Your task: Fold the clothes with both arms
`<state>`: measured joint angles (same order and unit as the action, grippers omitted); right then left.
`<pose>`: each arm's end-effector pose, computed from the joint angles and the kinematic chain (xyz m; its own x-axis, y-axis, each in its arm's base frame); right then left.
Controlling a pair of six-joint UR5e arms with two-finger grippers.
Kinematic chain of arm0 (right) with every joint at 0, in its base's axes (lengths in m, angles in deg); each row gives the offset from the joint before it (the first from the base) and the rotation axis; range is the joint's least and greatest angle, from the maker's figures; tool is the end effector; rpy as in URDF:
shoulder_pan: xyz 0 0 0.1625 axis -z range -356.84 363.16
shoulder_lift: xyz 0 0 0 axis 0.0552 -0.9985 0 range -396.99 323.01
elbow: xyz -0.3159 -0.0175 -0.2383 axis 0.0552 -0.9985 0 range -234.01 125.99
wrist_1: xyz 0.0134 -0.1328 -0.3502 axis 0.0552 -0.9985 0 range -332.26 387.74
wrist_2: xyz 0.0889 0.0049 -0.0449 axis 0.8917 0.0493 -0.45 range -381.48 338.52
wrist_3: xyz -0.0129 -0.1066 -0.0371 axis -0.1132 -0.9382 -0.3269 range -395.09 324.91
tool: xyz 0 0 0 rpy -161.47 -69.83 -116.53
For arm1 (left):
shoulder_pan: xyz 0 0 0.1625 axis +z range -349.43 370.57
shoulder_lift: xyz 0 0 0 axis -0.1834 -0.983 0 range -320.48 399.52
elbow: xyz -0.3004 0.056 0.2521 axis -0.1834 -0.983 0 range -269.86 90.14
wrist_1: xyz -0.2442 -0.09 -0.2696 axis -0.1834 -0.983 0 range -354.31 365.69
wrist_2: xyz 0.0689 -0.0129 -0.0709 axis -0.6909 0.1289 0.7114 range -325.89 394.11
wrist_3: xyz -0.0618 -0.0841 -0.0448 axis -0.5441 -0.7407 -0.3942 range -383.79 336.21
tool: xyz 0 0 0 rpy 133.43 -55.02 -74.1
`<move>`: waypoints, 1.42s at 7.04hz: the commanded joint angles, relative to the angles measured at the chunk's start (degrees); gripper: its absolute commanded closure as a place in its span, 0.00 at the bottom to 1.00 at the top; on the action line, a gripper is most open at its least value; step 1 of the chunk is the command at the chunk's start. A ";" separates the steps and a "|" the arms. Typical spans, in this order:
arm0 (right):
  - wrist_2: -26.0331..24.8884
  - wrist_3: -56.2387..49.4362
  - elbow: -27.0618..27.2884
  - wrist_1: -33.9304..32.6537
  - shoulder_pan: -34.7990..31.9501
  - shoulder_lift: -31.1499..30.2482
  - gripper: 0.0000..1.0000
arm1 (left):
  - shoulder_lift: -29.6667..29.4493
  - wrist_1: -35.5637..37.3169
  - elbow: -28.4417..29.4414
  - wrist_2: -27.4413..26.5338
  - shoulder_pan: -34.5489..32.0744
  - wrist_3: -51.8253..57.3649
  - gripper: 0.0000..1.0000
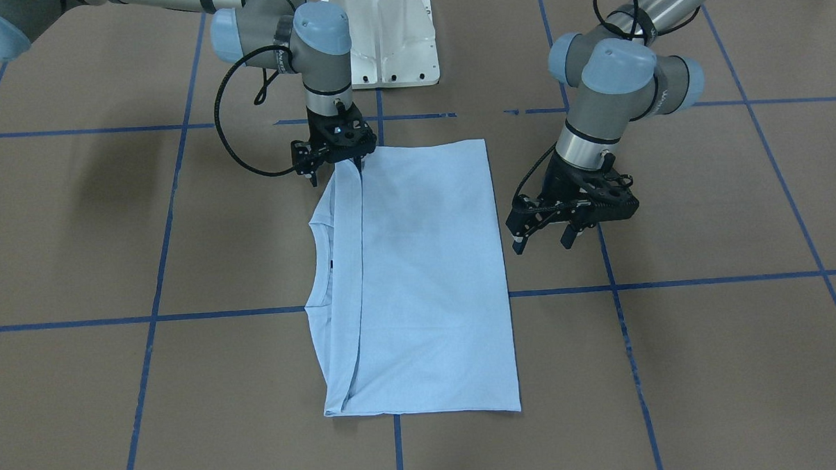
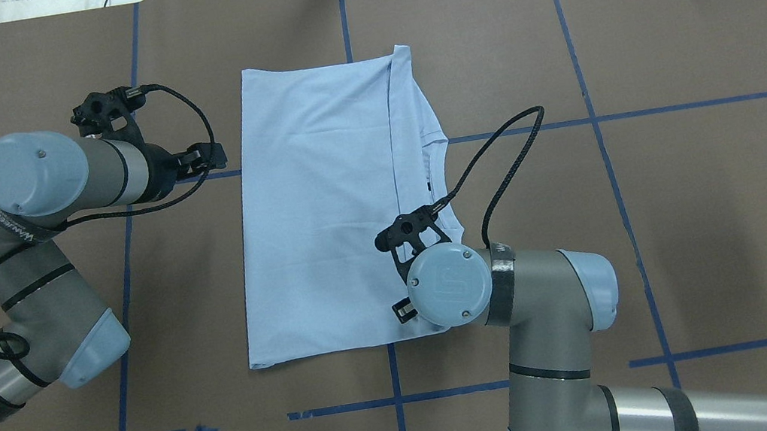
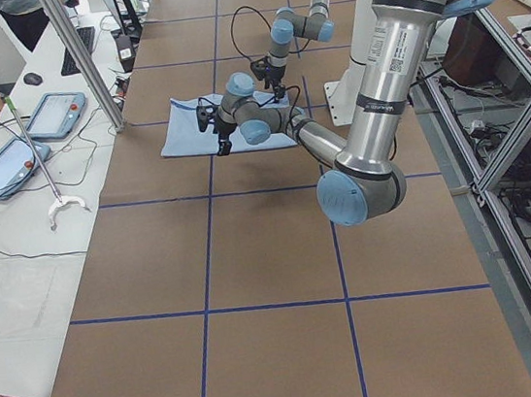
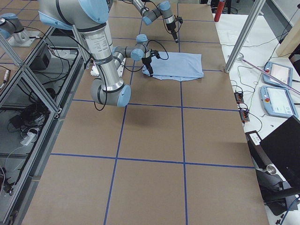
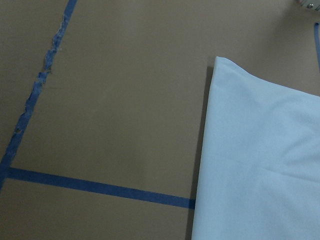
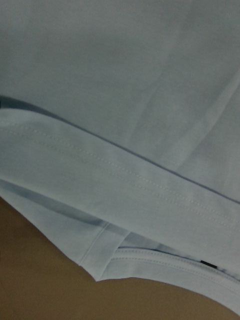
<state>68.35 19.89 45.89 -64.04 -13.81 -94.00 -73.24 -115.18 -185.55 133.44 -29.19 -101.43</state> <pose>-0.5560 -0.3095 0.2765 0.7589 -0.3683 0.5371 0.1729 0.9091 0.3791 0.3942 -0.4776 0.3324 0.4953 -0.1374 -0.8578 0.4279 0.8979 0.1032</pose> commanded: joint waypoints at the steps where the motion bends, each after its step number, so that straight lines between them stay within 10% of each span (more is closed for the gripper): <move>1: -0.52 0.04 1.27 -2.09 1.32 -0.65 0.05 | 0.09 -0.24 0.15 -0.19 0.99 -0.92 0.00; 5: -0.62 -0.14 0.91 -1.83 0.45 -0.91 0.09 | 0.00 -0.25 0.07 -0.28 1.17 -0.93 0.00; 10: 1.31 0.04 1.97 6.61 0.18 -0.82 0.47 | 0.17 -0.33 0.24 -0.28 1.17 -0.58 0.00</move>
<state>68.90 19.91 47.92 -58.64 -13.62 -94.80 -73.13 -115.45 -185.37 133.17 -28.02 -102.14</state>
